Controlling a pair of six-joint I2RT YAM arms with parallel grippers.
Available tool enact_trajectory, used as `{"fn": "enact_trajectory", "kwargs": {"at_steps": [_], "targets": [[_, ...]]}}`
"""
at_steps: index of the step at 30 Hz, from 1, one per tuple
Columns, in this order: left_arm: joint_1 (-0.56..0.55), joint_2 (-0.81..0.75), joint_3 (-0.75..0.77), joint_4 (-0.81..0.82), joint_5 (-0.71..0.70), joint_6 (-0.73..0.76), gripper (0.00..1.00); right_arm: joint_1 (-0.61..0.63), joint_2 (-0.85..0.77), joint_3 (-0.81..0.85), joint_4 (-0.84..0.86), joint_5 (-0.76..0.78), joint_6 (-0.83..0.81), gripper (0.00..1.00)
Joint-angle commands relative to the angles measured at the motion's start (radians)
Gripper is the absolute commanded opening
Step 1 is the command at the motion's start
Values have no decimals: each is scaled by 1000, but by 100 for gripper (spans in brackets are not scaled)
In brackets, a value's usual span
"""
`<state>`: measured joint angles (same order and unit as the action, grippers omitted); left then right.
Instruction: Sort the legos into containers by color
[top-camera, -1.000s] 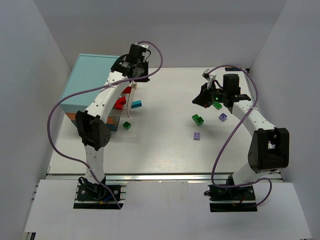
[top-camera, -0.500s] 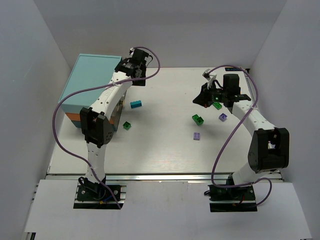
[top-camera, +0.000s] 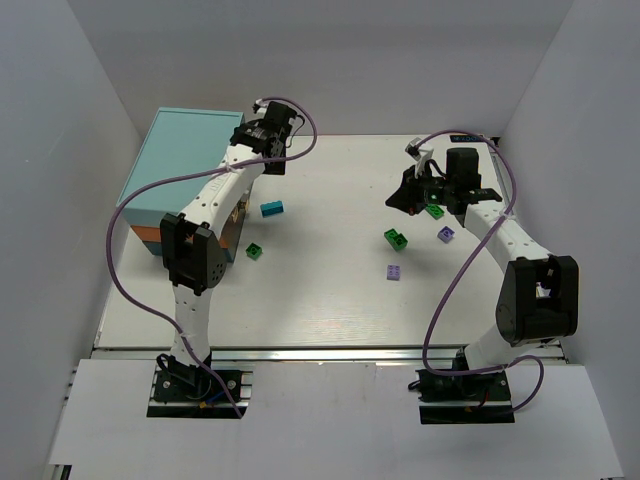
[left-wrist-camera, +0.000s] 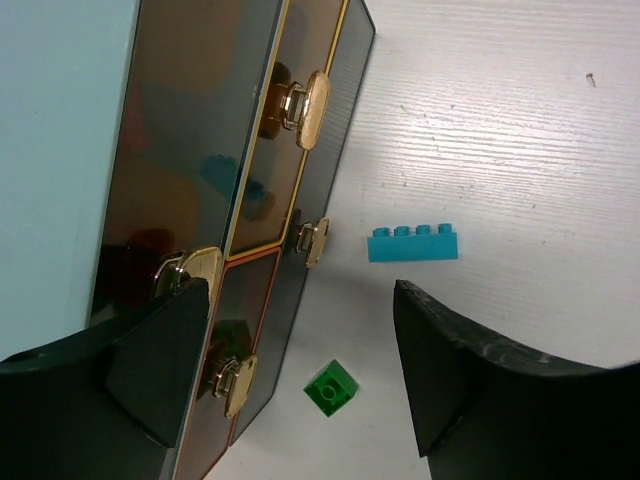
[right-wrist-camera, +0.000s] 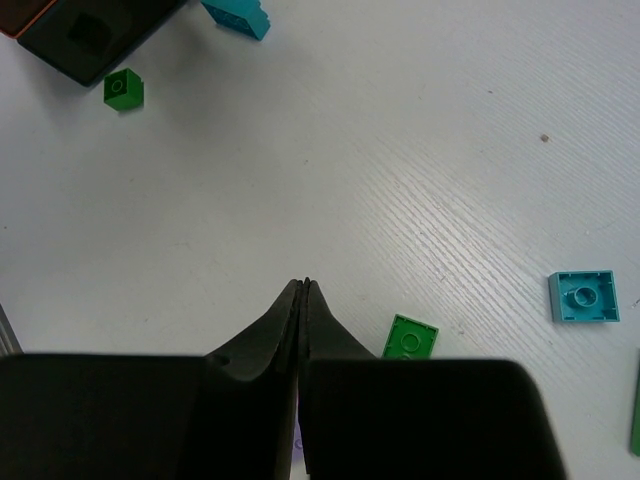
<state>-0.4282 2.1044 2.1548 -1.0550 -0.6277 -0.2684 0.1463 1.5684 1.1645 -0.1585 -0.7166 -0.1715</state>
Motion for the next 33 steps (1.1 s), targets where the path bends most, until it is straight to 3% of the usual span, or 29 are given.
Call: {"fn": "enact_trajectory", "kwargs": {"at_steps": [1, 4, 6, 8, 9, 11, 14, 17, 19, 20, 23, 29, 33], "targets": [[17, -38, 16, -19, -69, 0, 83, -1, -10, 17, 24, -18, -20, 0], [3, -50, 59, 3, 19, 14, 63, 4, 11, 29, 7, -122, -80, 1], [3, -78, 63, 33, 88, 12, 43, 12, 37, 58, -15, -181, -106, 18], [-6, -115, 33, 76, 127, 11, 35, 24, 93, 116, -29, -225, -105, 30], [-6, -154, -2, 85, 161, 3, 34, 35, 113, 136, -38, -233, -103, 41], [-6, -190, -27, 90, 192, -5, 37, 55, 168, 178, -23, -247, -63, 49], [-6, -283, -113, 93, 307, -17, 53, 104, 260, 257, 36, -286, 77, 56], [-6, -456, -306, 166, 454, -54, 61, 174, 378, 345, 141, -325, 352, 56], [-6, -631, -475, 261, 503, -109, 67, 248, 459, 366, 306, -316, 525, 57], [-6, -688, -521, 289, 511, -126, 69, 284, 481, 376, 359, -302, 687, 58], [3, -881, -637, 372, 537, -210, 77, 381, 570, 441, 519, -250, 934, 65], [3, -1003, -629, 317, 574, -235, 79, 530, 751, 622, 635, -202, 1209, 85], [3, -1061, -638, 283, 553, -247, 79, 591, 892, 859, 484, -132, 1170, 88]]}}
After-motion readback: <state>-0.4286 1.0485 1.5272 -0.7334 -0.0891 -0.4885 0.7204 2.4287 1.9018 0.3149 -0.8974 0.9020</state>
